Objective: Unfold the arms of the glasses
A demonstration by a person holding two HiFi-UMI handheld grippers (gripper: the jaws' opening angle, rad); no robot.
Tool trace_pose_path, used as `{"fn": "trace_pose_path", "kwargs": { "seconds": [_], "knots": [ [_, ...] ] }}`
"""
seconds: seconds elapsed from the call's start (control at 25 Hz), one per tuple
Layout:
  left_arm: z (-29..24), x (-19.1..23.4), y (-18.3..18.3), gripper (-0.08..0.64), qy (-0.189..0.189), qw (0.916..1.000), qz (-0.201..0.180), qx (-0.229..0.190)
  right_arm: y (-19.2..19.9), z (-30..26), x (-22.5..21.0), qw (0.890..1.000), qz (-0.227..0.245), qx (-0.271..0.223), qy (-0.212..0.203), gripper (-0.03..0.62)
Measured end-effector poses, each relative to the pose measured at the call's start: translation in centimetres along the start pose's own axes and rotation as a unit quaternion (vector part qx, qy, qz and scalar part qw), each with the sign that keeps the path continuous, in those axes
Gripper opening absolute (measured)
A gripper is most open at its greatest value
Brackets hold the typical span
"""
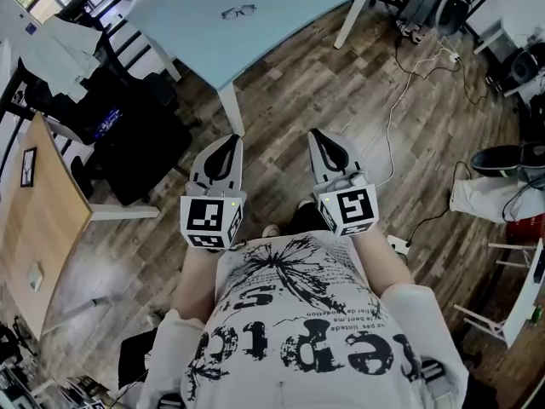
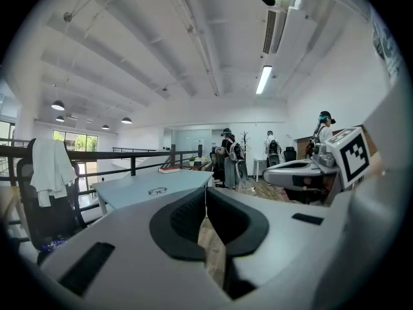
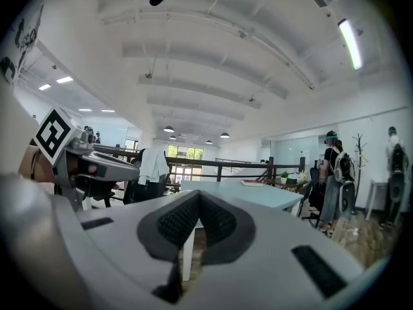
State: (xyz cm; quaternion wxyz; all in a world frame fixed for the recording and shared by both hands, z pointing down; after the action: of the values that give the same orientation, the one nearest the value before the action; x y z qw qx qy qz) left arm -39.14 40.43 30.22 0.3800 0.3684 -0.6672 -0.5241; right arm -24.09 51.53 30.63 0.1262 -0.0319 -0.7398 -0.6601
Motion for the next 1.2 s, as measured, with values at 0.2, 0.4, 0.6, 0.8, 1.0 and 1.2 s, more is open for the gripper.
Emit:
{"fn": "trace_pose_path", "kwargs": {
  "seconds": [0.2,0.4,0.6,0.8,1.0,1.2],
  "knots": [
    [-2.5,1.1,0.6,0.020,-0.008,0.9999,0.006,0.002,1.1,-2.7,-1.4,1.000,0.009,0.003,-0.011,0.009],
    [-8.3,1.7,0.1,0.020,-0.032,0.9995,0.003,0.005,2.7,-7.1,-5.7,0.999,0.010,-0.002,-0.035,0.009],
    [-16.5,2.9,-1.2,0.020,-0.073,0.9973,0.009,0.000,3.7,-13.7,-12.7,0.998,0.013,-0.014,-0.065,0.011],
    [-25.2,3.6,-2.6,0.020,-0.122,0.9921,0.030,-0.009,4.7,-20.5,-20.6,0.994,0.020,-0.013,-0.107,0.011],
    [-31.9,3.6,-4.0,0.020,-0.160,0.9859,0.045,-0.015,5.8,-26.3,-26.6,0.987,0.033,0.001,-0.156,0.011],
    [-36.6,5.4,-4.8,0.020,-0.175,0.9840,0.036,0.001,6.5,-31.9,-29.5,0.985,0.031,-0.006,-0.167,0.011]
  ]
}}
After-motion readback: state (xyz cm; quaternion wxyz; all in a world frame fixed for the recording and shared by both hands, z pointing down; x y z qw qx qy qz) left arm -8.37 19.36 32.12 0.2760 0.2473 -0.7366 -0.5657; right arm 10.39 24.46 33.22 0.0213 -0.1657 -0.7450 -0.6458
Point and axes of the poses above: the fingertips, and each gripper's own axes: z backward along the fingers, x to its left, y out of its underside, the point moved 5 cm from there along z, backward along the fingers, and after that the axes turned 7 degrees about z, right-handed, at the moved point
